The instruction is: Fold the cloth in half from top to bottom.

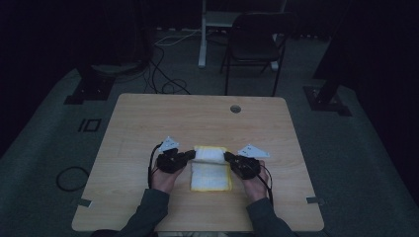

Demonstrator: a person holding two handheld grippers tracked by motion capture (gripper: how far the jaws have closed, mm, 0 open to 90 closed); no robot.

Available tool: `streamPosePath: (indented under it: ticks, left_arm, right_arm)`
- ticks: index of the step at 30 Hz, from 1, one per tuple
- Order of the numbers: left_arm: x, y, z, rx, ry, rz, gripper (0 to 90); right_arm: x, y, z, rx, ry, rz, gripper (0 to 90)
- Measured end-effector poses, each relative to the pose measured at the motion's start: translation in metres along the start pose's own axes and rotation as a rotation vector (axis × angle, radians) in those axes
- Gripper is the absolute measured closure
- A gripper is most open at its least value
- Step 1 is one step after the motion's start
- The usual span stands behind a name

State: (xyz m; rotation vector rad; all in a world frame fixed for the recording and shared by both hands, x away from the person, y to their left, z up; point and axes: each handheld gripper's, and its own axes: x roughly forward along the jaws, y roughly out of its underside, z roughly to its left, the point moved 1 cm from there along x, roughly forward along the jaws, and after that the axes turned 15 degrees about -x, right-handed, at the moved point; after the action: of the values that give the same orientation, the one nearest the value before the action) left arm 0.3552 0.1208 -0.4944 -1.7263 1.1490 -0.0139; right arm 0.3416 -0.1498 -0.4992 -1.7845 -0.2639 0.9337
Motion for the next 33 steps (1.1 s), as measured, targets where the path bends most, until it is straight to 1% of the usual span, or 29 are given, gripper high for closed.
streamPosePath:
  ticks: [8, 15, 33]
  left_arm:
    - [-0.002, 0.005, -0.001, -0.004, 0.003, 0.006, 87.9]
    - [-0.002, 0.011, -0.003, -0.005, 0.005, 0.012, 88.0]
    - [-0.001, 0.023, -0.002, -0.019, 0.003, 0.04, 87.9]
  right_arm:
    - [-0.002, 0.004, 0.004, 0.003, -0.001, 0.003, 85.4]
    - [-0.002, 0.009, 0.008, 0.006, -0.007, 0.016, 85.4]
    - [0.0, 0.018, 0.011, 0.019, -0.013, 0.035, 85.4]
